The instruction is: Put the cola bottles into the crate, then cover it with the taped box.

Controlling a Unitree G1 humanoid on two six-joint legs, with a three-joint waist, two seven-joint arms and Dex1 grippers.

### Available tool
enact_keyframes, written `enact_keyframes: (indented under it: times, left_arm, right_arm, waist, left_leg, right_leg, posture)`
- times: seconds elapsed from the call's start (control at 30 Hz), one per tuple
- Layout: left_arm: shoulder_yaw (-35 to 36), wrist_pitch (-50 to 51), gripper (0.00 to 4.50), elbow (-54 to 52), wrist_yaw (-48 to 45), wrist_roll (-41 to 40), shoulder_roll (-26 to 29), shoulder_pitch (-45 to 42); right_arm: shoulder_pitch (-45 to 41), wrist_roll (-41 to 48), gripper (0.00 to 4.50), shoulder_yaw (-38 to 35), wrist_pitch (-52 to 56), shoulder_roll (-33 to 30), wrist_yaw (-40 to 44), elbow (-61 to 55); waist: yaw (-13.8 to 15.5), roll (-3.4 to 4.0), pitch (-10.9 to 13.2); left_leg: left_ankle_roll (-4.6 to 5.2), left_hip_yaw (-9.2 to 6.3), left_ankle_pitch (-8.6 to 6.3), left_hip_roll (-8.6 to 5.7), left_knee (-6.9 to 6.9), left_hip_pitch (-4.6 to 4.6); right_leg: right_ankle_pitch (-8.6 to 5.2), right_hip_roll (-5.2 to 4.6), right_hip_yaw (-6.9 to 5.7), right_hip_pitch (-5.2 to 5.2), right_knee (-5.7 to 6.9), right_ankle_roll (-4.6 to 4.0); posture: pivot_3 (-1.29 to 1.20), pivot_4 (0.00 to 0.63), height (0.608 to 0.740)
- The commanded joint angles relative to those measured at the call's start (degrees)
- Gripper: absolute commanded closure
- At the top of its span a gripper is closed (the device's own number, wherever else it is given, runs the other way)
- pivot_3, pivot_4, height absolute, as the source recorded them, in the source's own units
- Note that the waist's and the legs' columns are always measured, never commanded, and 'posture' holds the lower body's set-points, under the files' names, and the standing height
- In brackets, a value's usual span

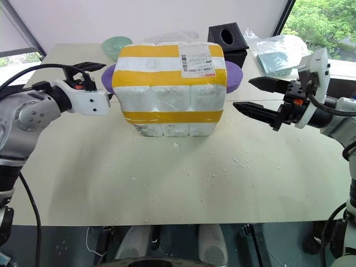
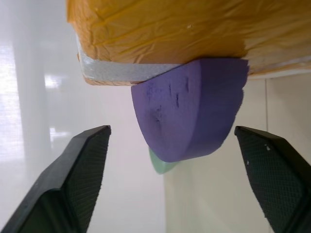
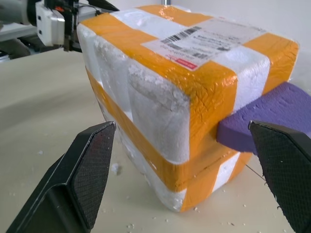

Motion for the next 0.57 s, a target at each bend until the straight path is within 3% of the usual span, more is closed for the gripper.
enact_keyframes:
  times: [0.03, 0.1, 0.23, 0.33, 0.43, 0.57]
  left_arm:
    - [6.3, 5.06, 0.2, -4.0, -5.59, -10.07, 0.63, 2.52]
    - [10.01, 11.39, 0.2, -6.59, -10.36, -19.4, -0.2, 4.92]
    - [21.48, 37.04, 0.2, -10.86, -19.42, -44.84, 0.14, 8.98]
    - [32.12, 55.83, 0.2, -3.86, -29.84, -61.59, 6.65, 10.45]
    - [34.34, 58.66, 0.2, 2.3, -34.75, -64.06, 11.57, 11.66]
    - [32.01, 55.65, 0.2, 6.18, -35.07, -62.14, 13.51, 11.37]
  right_arm:
    - [-0.61, -0.27, 0.0, -1.51, -1.31, -1.46, 0.85, 0.0]
    - [-0.04, -0.95, 0.0, -1.51, -1.55, -1.85, 1.45, 0.3]
    - [1.54, -2.23, 0.0, -1.7, -2.3, -2.5, 2.9, 1.44]
    - [2.63, -3.67, 0.0, -1.25, -3.33, -3.19, 4.51, 3.08]
    - [2.96, -4.79, 0.0, -0.7, -4.14, -3.47, 5.35, 4.23]
    - [2.89, -5.06, 0.0, -0.38, -4.0, -3.03, 5.87, 4.72]
  waist:
    - [-0.08, 0.0, 0.0]
    - [-0.08, 0.01, 0.01]
    - [-0.08, 0.01, 0.01]
    - [-0.3, 0.0, 0.01]
    - [-0.63, 0.05, 0.02]
    - [-0.36, 0.11, 0.01]
  left_leg:
    - [0.0, 0.0, 0.0, 0.0, 0.0, 0.01]
    - [0.0, 0.0, 0.0, 0.01, -0.01, 0.01]
    - [0.0, -0.01, 0.0, 0.02, 0.0, 0.0]
    - [0.0, -0.03, 0.0, 0.03, 0.01, 0.02]
    - [0.01, -0.02, -0.01, 0.06, -0.03, 0.08]
    - [0.01, 0.0, -0.01, 0.06, -0.04, 0.13]
  right_leg:
    - [0.0, 0.0, 0.0, 0.0, 0.01, 0.0]
    - [0.0, 0.0, 0.0, 0.0, 0.01, 0.0]
    - [0.0, 0.0, 0.0, 0.0, 0.01, -0.01]
    - [-0.01, 0.03, -0.01, 0.0, 0.03, -0.01]
    - [-0.05, 0.05, -0.02, 0.0, 0.02, -0.04]
    - [-0.15, 0.05, -0.01, 0.03, 0.01, -0.21]
  posture:
    - [0.0, 0.15, 0.737]
    - [0.0, 0.15, 0.737]
    - [0.0, 0.15, 0.737]
    - [0.0, 0.15, 0.737]
    - [0.0, 0.15, 0.737]
    - [0.0, 0.15, 0.737]
